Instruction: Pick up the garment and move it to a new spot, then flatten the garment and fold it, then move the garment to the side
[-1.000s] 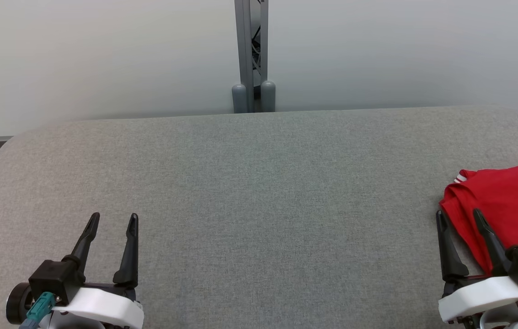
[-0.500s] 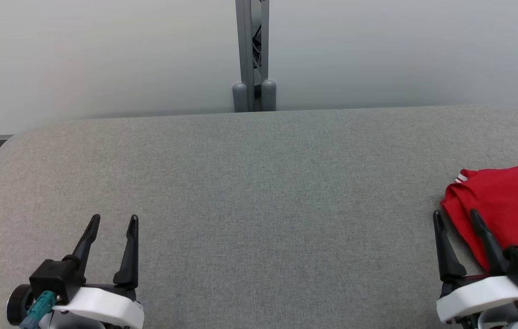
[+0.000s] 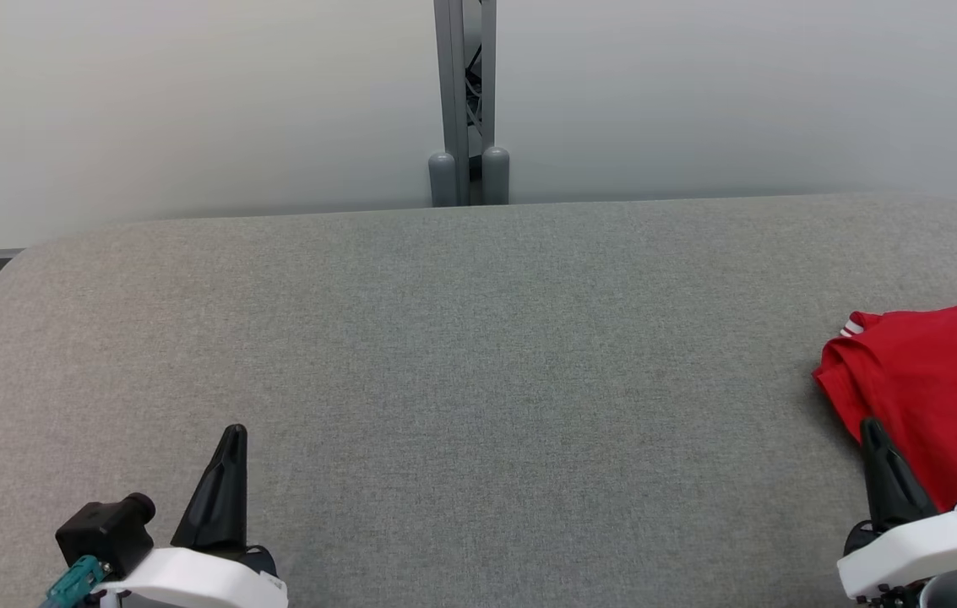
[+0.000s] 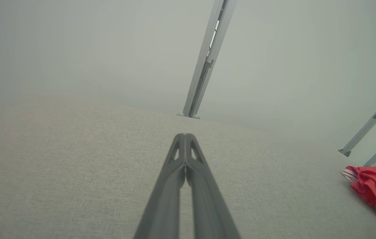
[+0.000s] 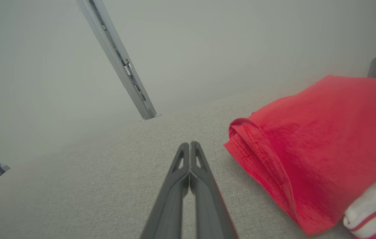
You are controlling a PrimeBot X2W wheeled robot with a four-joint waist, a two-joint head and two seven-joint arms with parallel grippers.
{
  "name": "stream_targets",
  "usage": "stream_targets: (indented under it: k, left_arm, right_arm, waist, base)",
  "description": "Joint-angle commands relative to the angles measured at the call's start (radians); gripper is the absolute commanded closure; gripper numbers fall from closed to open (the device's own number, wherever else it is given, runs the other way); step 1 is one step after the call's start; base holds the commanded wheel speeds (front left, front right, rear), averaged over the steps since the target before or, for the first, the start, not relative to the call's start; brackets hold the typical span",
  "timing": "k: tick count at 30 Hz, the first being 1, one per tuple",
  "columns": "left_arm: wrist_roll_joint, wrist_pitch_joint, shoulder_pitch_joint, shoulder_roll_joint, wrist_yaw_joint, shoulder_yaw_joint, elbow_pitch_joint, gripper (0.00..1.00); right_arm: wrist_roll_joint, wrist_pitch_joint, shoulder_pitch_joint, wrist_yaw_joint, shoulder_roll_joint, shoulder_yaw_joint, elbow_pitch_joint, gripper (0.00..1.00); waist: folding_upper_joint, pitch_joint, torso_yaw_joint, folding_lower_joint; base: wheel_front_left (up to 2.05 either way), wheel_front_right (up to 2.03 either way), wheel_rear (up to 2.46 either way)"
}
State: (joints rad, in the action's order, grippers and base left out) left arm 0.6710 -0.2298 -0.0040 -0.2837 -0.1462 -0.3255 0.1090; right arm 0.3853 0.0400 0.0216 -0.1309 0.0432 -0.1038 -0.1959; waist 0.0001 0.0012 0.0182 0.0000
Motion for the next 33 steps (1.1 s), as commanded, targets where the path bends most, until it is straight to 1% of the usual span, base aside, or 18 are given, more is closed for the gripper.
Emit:
stream_targets:
  k: [1,17,33]
  left_arm:
    - [0.029,-0.006,-0.009,-0.002,0.011,0.013,-0.019,1.00]
    - [0.227,-0.012,0.016,0.049,0.070,0.035,-0.033,1.00]
    - [0.382,-0.017,0.035,0.090,0.117,0.052,-0.044,1.00]
  right_arm:
    - [0.041,-0.017,0.027,0.000,0.013,-0.017,0.011,1.00]
    - [0.294,-0.160,0.050,0.000,0.021,-0.113,-0.015,1.00]
    - [0.493,-0.274,0.068,0.000,0.026,-0.190,-0.036,1.00]
  waist:
    - [-0.0001,0.000,0.000,0.0000]
    - [-0.0001,0.002,-0.002,0.0000]
    - [-0.0001,0.004,-0.004,0.0000]
  base:
    - [0.00,0.00,0.00]
    - [0.00,0.00,0.00]
    - [0.00,0.00,0.00]
